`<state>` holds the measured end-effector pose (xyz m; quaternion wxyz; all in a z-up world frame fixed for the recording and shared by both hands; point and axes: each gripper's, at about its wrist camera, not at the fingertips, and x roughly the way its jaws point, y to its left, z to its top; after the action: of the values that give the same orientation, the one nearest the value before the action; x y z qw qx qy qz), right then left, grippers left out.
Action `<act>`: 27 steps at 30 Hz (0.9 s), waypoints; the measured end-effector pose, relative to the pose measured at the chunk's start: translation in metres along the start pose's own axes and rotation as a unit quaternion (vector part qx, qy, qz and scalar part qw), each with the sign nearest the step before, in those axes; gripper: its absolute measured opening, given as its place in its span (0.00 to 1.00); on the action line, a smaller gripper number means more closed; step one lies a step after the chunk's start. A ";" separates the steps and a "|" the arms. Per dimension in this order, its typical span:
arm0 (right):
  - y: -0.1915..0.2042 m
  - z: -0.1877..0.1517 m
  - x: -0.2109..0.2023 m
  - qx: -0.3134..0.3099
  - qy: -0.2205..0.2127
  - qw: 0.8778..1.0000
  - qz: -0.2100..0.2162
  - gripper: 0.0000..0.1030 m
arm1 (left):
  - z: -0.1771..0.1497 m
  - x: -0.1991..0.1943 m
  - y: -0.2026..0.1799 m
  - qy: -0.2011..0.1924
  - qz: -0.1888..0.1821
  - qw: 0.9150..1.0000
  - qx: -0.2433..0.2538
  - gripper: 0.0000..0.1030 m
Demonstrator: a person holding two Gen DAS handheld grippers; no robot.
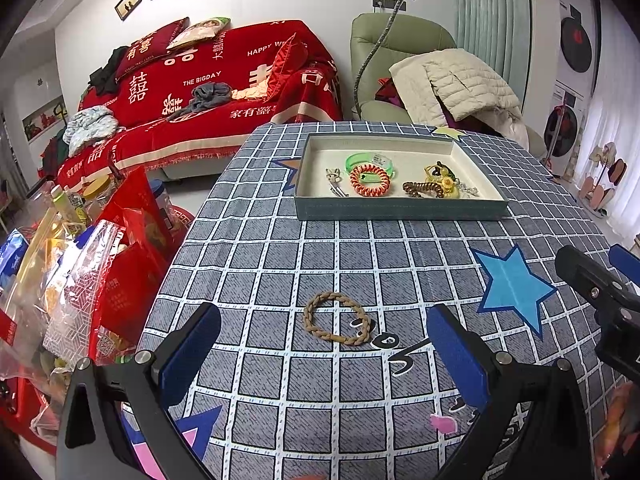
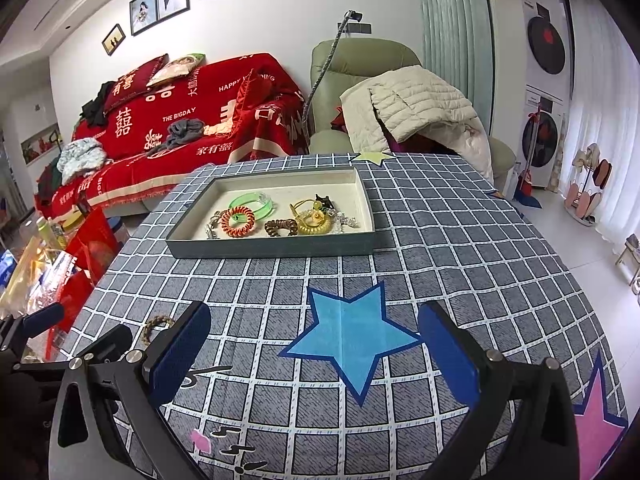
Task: Organize jewelry
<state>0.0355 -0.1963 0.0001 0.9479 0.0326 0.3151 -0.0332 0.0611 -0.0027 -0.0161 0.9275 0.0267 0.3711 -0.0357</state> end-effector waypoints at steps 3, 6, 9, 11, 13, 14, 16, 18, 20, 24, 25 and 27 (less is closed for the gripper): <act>0.000 0.000 0.000 -0.001 0.000 1.000 0.000 1.00 | 0.000 0.000 0.000 0.000 -0.001 1.000 0.001 1.00; 0.000 0.000 0.000 -0.001 0.001 1.000 0.000 1.00 | 0.000 0.000 0.000 0.000 -0.001 1.000 0.002 1.00; 0.000 0.000 0.000 0.000 0.001 1.000 0.000 1.00 | 0.000 0.000 -0.001 0.000 -0.001 1.000 0.004 1.00; -0.001 0.000 -0.001 -0.001 0.000 1.000 -0.001 1.00 | 0.001 0.001 -0.001 0.000 -0.001 1.000 0.004 1.00; -0.001 0.000 0.000 -0.001 -0.001 1.000 0.000 1.00 | 0.001 0.001 -0.001 0.000 -0.001 1.000 0.003 1.00; -0.001 0.000 0.000 -0.001 -0.001 1.000 -0.001 1.00 | 0.001 0.001 -0.001 0.000 -0.001 1.000 0.003 1.00; -0.001 0.000 -0.001 0.000 -0.001 1.000 -0.001 1.00 | 0.001 0.001 -0.002 -0.001 -0.001 1.000 0.004 1.00; -0.001 0.000 0.000 0.001 -0.001 1.000 -0.001 1.00 | 0.001 0.000 -0.002 -0.003 0.001 1.000 0.005 1.00; -0.001 0.000 0.000 0.001 -0.001 1.000 -0.002 1.00 | 0.001 -0.001 -0.002 -0.004 0.001 1.000 0.004 1.00; -0.003 0.000 0.000 0.003 -0.002 1.000 -0.003 1.00 | 0.002 -0.002 -0.001 -0.005 0.002 1.000 0.004 1.00; -0.003 0.000 0.000 0.003 -0.002 1.000 -0.003 1.00 | 0.002 -0.002 -0.001 -0.004 0.002 1.000 0.003 1.00; -0.003 0.000 0.000 0.003 -0.002 1.000 -0.003 1.00 | 0.002 -0.004 0.000 -0.005 0.001 1.000 0.002 1.00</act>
<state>0.0353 -0.1993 -0.0004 0.9484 0.0342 0.3131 -0.0368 0.0595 -0.0029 -0.0125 0.9293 0.0289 0.3663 -0.0357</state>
